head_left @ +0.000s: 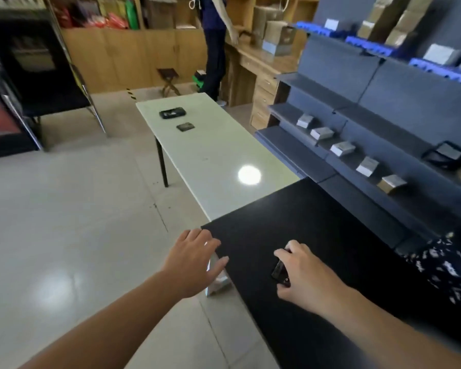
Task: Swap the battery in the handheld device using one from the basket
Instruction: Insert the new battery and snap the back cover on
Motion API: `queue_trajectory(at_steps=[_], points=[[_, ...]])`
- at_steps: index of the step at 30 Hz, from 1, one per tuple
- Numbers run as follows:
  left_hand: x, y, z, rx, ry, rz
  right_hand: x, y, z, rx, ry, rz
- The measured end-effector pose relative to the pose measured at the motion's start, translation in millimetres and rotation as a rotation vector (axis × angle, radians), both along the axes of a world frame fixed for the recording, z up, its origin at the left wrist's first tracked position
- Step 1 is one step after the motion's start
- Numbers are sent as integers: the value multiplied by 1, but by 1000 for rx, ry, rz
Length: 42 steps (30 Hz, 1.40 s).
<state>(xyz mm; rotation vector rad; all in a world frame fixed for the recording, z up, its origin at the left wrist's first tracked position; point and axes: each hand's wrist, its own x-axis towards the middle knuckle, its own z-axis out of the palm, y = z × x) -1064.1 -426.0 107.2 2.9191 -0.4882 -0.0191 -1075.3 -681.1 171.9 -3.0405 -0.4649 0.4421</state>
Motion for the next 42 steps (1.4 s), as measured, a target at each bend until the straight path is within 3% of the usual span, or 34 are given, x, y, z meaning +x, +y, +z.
queue_trajectory(at_steps=[13, 19, 29, 42], points=[[246, 194, -10, 31, 38, 91, 290, 198, -30, 59, 30, 117], [361, 294, -9, 29, -42, 119, 409, 298, -22, 39, 33, 172], [591, 466, -19, 41, -124, 16, 599, 461, -34, 19, 25, 63], [849, 510, -56, 135, -15, -221, 791, 537, -95, 87, 91, -145]])
